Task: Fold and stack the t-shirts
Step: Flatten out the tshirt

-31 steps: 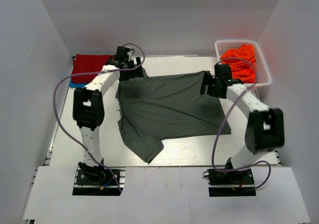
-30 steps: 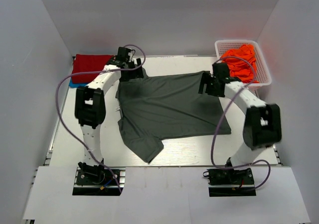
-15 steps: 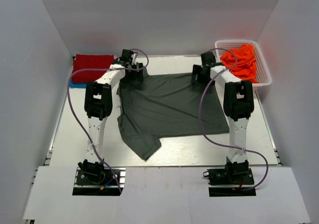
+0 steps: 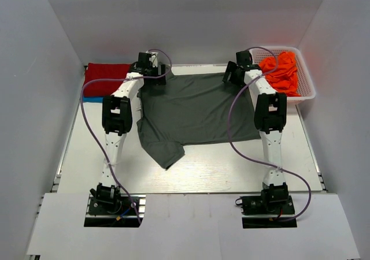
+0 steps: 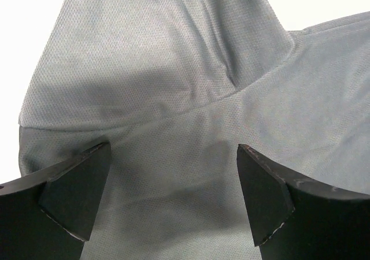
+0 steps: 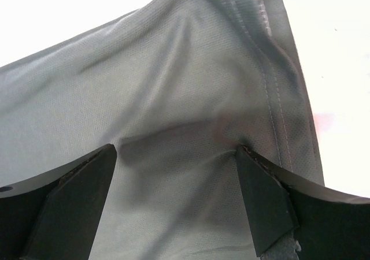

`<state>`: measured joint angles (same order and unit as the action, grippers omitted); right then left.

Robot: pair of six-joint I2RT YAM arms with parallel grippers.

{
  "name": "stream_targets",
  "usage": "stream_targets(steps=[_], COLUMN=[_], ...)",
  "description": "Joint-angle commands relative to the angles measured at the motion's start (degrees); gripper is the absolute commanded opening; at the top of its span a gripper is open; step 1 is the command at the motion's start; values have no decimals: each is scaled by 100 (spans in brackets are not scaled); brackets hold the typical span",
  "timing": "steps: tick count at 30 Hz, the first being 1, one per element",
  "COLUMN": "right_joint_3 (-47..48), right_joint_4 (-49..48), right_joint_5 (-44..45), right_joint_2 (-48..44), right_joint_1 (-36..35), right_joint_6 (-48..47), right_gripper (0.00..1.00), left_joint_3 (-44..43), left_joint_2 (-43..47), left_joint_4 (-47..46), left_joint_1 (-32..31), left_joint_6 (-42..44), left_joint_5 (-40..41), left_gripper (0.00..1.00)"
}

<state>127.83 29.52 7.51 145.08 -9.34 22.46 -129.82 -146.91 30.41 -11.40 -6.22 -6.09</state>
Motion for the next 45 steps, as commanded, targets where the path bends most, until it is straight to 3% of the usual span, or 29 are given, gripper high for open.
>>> stream_targets(steps=[1, 6, 10, 11, 13, 17, 21, 23, 27, 39, 45], right_joint_3=[-311, -521, -1434, -2124, -2629, -4902, -6328, -6629, -6736, -6481, -6446], right_joint_4=[-288, -429, -517, -500, -421, -289, -780, -929, -1009, -763, -684], right_joint_5=[-443, -312, 13, 31, 101, 646, -254, -983, -1033, -795, -505], right_joint_2=[-321, -1549, -2649, -2999, -3799, -4970, -5866, -5886, -5527, -4331, -4066], right_joint_1=[-76, -418, -577, -569, -551, -533, -559, -543, -551, -490, -428], right_joint_6=[-547, -1182, -938, -841, -394, 206, 5, -136, -145, -40, 57], right_gripper=[90, 90, 90, 90, 90, 90, 90, 90, 90, 90, 90], left_joint_3=[-306, -528, 578, 1285, 2244, 3268, 4095, 4174, 4158, 5001, 4808], left_joint_2=[356, 1136, 2445, 2709, 3378, 3854, 3977, 3899, 3565, 3731, 3599], left_joint_4=[-255, -124, 35, 35, 96, 666, 835, 495, 158, 281, 465], left_joint_1=[24, 24, -29, -29, -143, -196, -249, -249, -249, 32, 287], left_joint_6=[138, -45, -528, -669, -968, -1294, -1374, -1373, -1566, -1672, -1619], left_joint_5=[-270, -280, 168, 169, 100, 72, 451, -160, -1052, 274, 845], left_gripper=[100, 100, 100, 100, 100, 100, 100, 100, 100, 100, 100])
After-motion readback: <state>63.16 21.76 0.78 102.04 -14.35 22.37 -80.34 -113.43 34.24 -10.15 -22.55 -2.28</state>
